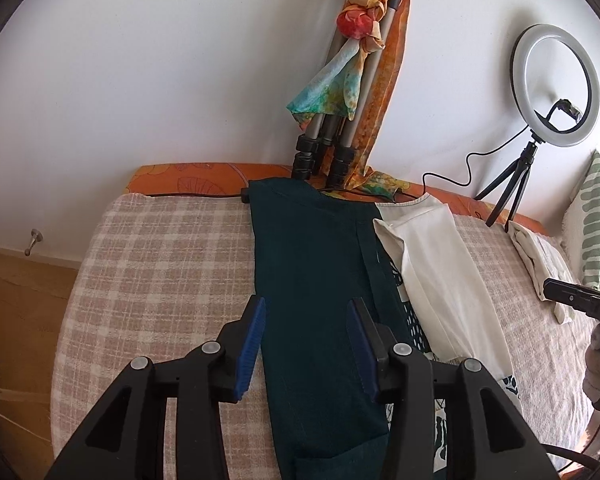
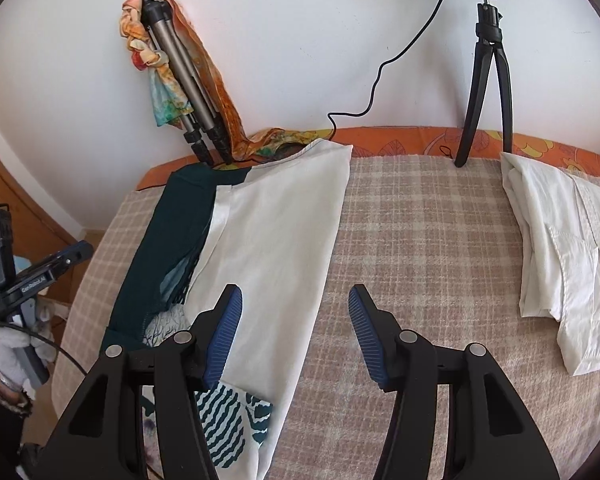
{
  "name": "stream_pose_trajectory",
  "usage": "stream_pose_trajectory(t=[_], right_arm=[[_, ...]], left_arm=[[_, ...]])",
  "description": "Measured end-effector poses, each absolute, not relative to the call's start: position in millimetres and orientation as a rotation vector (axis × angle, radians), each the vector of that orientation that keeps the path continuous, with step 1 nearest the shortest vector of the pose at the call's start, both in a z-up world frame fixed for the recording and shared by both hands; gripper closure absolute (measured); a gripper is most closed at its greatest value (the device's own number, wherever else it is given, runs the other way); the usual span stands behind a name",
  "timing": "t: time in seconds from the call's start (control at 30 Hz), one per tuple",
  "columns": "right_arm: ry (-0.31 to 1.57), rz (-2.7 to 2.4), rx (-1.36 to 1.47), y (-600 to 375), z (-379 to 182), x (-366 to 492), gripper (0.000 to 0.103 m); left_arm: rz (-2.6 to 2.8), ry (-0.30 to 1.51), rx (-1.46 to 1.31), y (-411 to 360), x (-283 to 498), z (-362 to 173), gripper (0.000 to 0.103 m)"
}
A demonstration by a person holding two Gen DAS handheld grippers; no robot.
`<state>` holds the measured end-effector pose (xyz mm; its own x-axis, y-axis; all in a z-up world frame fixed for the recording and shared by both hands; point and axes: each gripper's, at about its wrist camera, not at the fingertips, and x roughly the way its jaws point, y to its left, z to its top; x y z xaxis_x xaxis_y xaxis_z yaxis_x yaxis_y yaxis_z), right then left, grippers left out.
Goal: Fold small clothes
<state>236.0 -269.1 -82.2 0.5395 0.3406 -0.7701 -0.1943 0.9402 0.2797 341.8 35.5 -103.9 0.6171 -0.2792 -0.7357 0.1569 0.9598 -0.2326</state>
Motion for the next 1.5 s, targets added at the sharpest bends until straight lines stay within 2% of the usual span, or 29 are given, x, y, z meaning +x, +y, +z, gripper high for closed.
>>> stream_pose_trajectory(t=[0.73, 1.07, 1.17, 1.27, 1.3, 1.33, 1.4, 1.43, 1.5], right_arm=[[1.024, 0.336, 0.259, -270, -140, 386, 0.048], [1.03, 0.345, 0.252, -256, -153, 420, 0.049], [1.023, 0.347, 0.243, -249, -156, 427, 0.05], [1.019, 0.348, 0.228, -242, -156, 432, 0.059], [1.022, 0.354, 0.225, -239, -156, 433, 0.069], [1.027, 0.356, 0.218, -239, -156, 432, 0.079], [1.028, 0.349, 0.206, -237, -156, 432, 0.09], [1.028, 0.35, 0.206, -237, -156, 432, 0.096], [1.021, 0.353, 0.21, -238, -153, 430, 0.098]], left_arm=[[-0.239, 0.969, -0.188, 49, 481, -168, 0.059], [-0.227, 0.97, -0.195, 37, 514, -180, 0.062], [-0.205, 0.972, -0.188, 33, 520, -181, 0.067], [-0.192, 0.974, -0.199, 31, 523, -182, 0.076], [-0.191, 0.972, -0.196, 30, 523, -182, 0.083], [-0.186, 0.97, -0.187, 28, 524, -182, 0.085], [-0.186, 0.963, -0.175, 25, 524, -181, 0.096], [-0.187, 0.959, -0.171, 24, 524, -181, 0.099], [-0.187, 0.942, -0.161, 22, 521, -179, 0.103]])
